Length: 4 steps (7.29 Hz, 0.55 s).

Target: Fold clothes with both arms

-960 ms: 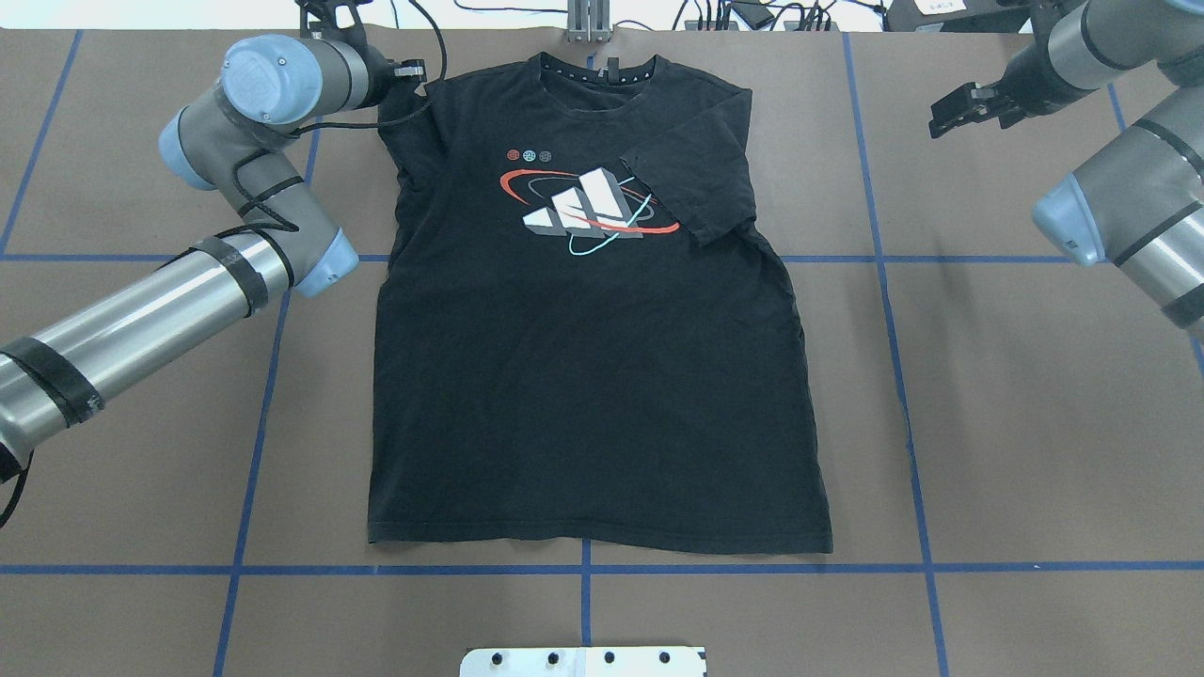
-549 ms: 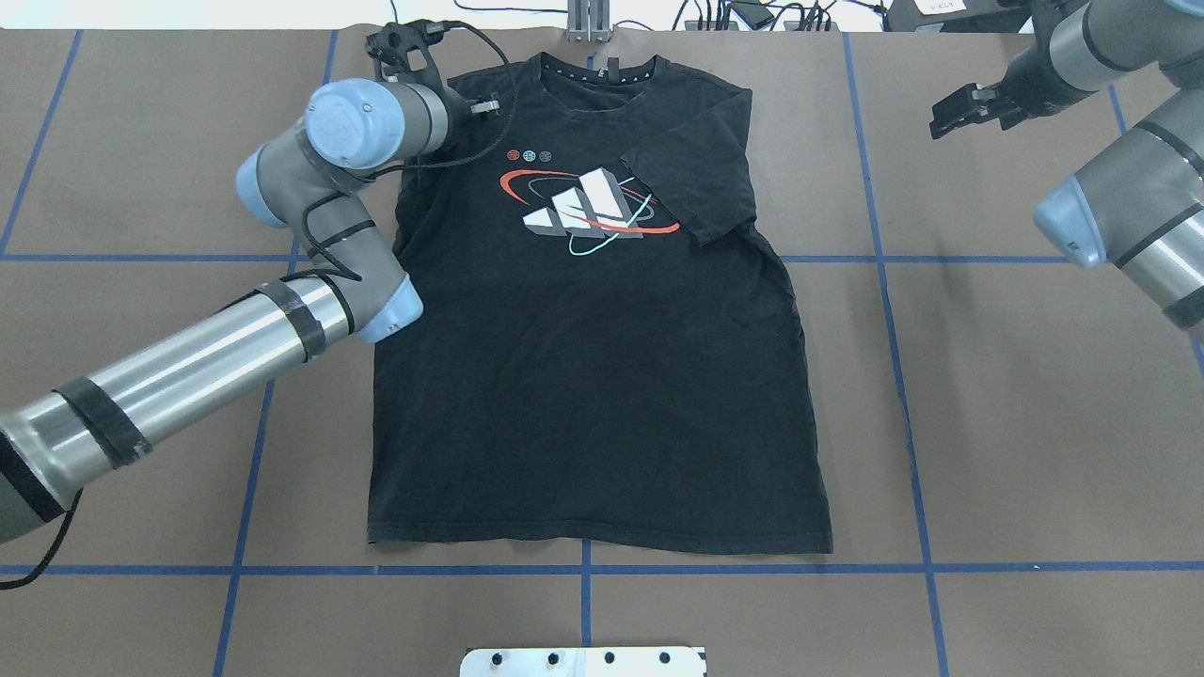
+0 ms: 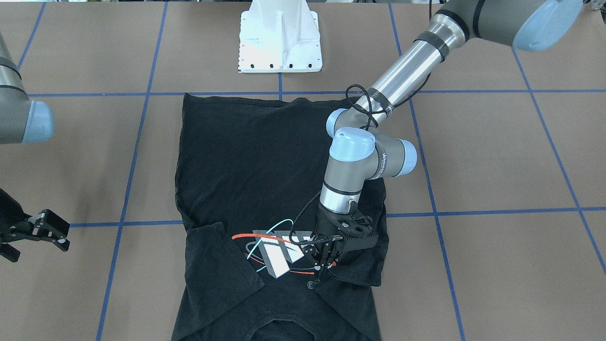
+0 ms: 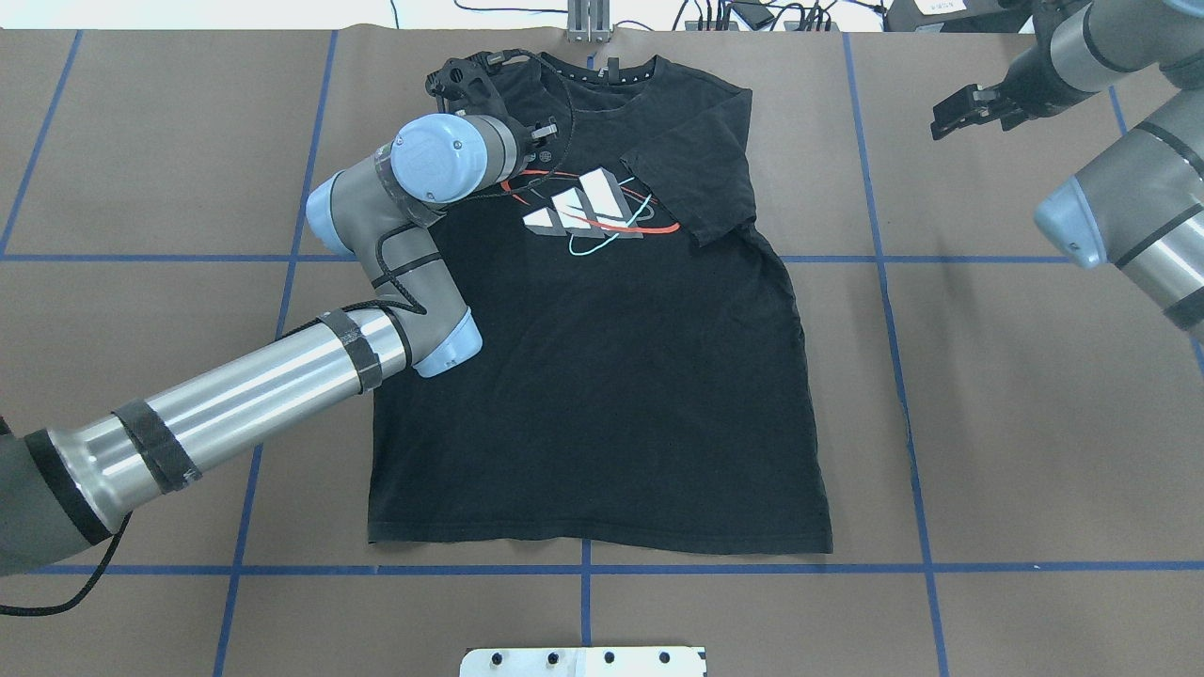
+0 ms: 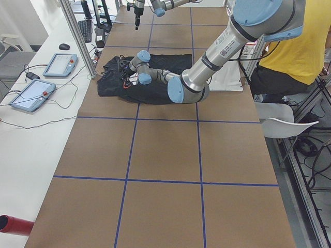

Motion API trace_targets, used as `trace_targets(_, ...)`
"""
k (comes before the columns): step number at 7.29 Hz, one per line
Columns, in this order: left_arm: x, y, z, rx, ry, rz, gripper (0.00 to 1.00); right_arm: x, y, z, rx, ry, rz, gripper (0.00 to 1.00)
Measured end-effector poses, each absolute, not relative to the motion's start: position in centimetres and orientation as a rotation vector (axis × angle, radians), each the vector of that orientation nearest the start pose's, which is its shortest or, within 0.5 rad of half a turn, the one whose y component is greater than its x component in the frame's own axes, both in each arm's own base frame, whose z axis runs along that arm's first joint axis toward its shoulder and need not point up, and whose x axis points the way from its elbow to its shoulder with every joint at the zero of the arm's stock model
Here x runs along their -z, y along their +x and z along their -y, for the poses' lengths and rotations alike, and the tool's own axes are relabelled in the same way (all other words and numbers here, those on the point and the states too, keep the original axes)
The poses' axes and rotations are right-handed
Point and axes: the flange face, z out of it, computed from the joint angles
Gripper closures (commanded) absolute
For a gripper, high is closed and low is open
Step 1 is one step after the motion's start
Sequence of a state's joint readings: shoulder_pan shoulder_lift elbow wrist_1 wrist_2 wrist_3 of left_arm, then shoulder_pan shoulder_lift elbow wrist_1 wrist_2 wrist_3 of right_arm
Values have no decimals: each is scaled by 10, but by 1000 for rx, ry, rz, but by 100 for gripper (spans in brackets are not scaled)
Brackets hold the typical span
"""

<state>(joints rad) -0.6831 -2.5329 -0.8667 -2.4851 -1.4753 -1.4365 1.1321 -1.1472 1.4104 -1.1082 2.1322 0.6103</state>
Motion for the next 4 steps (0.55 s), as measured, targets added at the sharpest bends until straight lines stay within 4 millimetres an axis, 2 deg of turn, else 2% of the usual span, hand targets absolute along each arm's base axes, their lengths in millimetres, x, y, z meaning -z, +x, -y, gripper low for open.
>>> trace_targets(1, -248, 567, 659, 519, 576, -1048, 0, -445, -218, 653, 43, 342, 816, 0)
trace_targets(2, -242, 545, 674, 462, 630, -1024, 0, -445, -218, 654, 43, 343, 816, 0)
trace_targets(3, -243, 514, 695, 378, 688, -982, 0, -444, -218, 654, 43, 343, 816, 0)
trace_targets(4, -256, 481, 717, 293, 722, -930, 0, -444, -218, 654, 43, 343, 815, 0)
